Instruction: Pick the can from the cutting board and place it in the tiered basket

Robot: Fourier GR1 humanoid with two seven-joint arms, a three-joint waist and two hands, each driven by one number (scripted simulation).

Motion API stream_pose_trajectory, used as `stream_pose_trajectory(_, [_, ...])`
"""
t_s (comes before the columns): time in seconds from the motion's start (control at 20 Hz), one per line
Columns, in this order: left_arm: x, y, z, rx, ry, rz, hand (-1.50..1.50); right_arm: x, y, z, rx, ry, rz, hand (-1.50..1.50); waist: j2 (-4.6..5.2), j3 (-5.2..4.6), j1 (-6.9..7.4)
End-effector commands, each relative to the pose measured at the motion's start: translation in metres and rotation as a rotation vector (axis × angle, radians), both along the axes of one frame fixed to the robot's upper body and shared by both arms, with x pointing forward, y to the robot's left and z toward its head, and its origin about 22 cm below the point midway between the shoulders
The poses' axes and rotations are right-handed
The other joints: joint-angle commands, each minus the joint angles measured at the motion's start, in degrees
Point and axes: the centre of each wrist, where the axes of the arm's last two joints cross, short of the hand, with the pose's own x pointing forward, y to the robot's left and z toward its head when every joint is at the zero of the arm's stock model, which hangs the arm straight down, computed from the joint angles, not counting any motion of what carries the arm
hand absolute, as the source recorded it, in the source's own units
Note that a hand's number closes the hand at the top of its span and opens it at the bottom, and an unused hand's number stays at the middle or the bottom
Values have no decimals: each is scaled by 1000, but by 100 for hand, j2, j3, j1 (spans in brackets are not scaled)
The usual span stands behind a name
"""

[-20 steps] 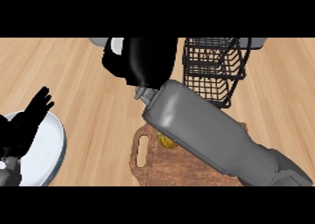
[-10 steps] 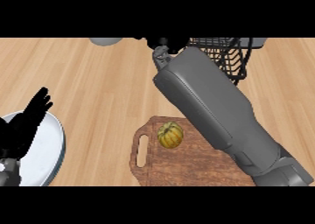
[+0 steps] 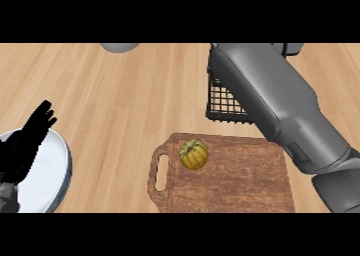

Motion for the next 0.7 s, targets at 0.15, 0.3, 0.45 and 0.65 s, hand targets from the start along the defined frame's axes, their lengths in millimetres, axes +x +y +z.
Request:
stream_pose_trajectory(0.15, [-18,-3,-35,-14,159,51,0,24,-36,22,-292,76,-10,150,43,-71,-32])
stream_pose_trajectory(0.3, [-23,9,-29,-16,186,57,0,21,-22,40,-312,76,13,150,5,-68,-22])
stream_pose_trajectory(0.45, [-15,9,-28,-14,162,59,0,26,-26,42,-376,96,28,150,30,-72,-48])
stream_pose_trajectory(0.65, [-12,-2,-33,-24,174,54,0,30,-28,33,-429,162,34,150,29,-71,-83])
